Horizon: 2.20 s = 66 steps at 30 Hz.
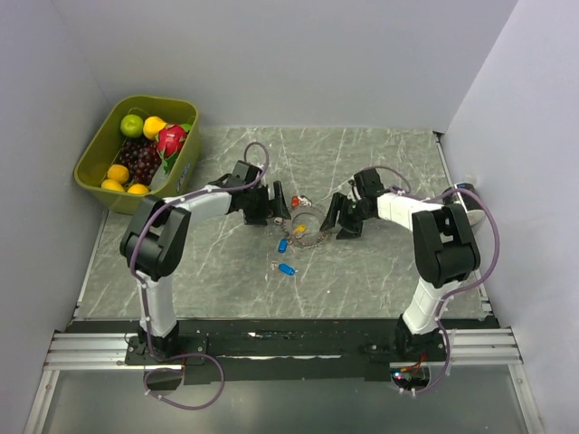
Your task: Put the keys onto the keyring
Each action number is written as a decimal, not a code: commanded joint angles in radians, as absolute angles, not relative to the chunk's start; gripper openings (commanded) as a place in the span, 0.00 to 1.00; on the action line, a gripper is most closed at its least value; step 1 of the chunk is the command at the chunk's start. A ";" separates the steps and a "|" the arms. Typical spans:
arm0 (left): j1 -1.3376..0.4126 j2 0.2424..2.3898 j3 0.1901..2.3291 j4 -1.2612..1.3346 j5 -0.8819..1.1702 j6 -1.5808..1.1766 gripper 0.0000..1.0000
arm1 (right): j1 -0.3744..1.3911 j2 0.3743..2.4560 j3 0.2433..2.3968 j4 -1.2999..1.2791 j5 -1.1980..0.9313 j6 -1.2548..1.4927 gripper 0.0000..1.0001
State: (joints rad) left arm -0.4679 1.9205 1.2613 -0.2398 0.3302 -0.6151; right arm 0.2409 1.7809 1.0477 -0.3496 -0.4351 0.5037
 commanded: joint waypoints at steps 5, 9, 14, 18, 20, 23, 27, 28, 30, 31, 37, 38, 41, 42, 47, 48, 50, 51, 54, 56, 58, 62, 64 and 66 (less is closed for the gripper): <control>-0.488 2.046 1.397 -0.238 0.356 -0.643 0.89 | 0.293 1.870 1.158 -0.310 -0.468 0.517 0.68; -0.502 2.071 1.430 -0.267 0.313 -0.635 0.85 | 0.319 1.928 1.222 -0.325 -0.459 0.518 0.68; -0.511 2.054 1.365 -0.233 0.328 -0.646 0.59 | 0.328 1.950 1.272 -0.321 -0.442 0.523 0.67; -0.517 2.005 1.272 -0.195 0.327 -0.676 0.48 | 0.328 1.964 1.331 -0.370 -0.422 0.500 0.68; -0.528 1.959 1.220 -0.183 0.293 -0.680 0.45 | 0.330 1.945 1.328 -0.362 -0.405 0.489 0.68; -0.549 1.896 1.171 -0.198 0.220 -0.667 0.43 | 0.330 1.928 1.325 -0.365 -0.382 0.474 0.69; -0.581 1.819 1.143 -0.258 0.080 -0.624 0.50 | 0.330 1.890 1.301 -0.371 -0.348 0.462 0.71; -0.587 1.803 1.129 -0.265 0.046 -0.620 0.55 | 0.331 1.881 1.287 -0.373 -0.324 0.460 0.71; -0.592 1.750 1.103 -0.267 0.003 -0.617 0.72 | 0.327 1.856 1.279 -0.382 -0.310 0.456 0.73; -0.591 1.735 1.098 -0.262 -0.038 -0.614 0.81 | 0.327 1.847 1.270 -0.383 -0.307 0.456 0.73; -0.574 1.726 1.167 -0.259 -0.094 -0.583 0.96 | 0.322 1.796 1.230 -0.364 -0.305 0.460 0.76; -0.559 1.759 1.186 -0.255 -0.077 -0.578 0.96 | 0.321 1.795 1.229 -0.365 -0.313 0.460 0.76; -0.532 1.856 1.265 -0.236 -0.025 -0.575 0.96 | 0.318 1.815 1.213 -0.338 -0.325 0.466 0.76; -0.526 1.882 1.311 -0.235 -0.022 -0.577 0.96 | 0.314 1.824 1.213 -0.336 -0.339 0.471 0.76; -0.500 2.049 1.443 -0.256 0.037 -0.574 1.00 | 0.311 1.858 1.203 -0.308 -0.390 0.494 0.75; -0.500 2.065 1.469 -0.255 0.046 -0.575 0.92 | 0.311 1.862 1.204 -0.305 -0.394 0.494 0.75; -0.500 2.095 1.485 -0.252 0.087 -0.574 0.84 | 0.311 1.881 1.216 -0.322 -0.399 0.492 0.75; -0.500 2.098 1.485 -0.244 0.101 -0.575 0.76 | 0.310 1.885 1.224 -0.322 -0.402 0.494 0.75; -0.500 2.089 1.442 -0.198 0.147 -0.581 0.60 | 0.311 1.893 1.223 -0.301 -0.414 0.491 0.74; -0.499 2.076 1.418 -0.183 0.169 -0.589 0.56 | 0.311 1.917 1.238 -0.311 -0.422 0.488 0.74; -0.502 2.054 1.368 -0.167 0.213 -0.597 0.53 | 0.310 1.933 1.258 -0.327 -0.429 0.483 0.74; -0.512 2.007 1.249 -0.095 0.270 -0.626 0.44 | 0.316 1.944 1.264 -0.310 -0.442 0.483 0.74; -0.525 1.978 1.221 -0.084 0.268 -0.646 0.40 | 0.318 1.948 1.278 -0.322 -0.443 0.483 0.74; -0.537 1.950 1.181 -0.078 0.261 -0.658 0.36 | 0.319 1.945 1.282 -0.322 -0.448 0.479 0.74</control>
State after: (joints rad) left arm -0.4980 2.0029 1.2560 -0.0696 0.2089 -0.6147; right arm 0.3161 1.9289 1.2324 -0.3309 -0.4290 0.4854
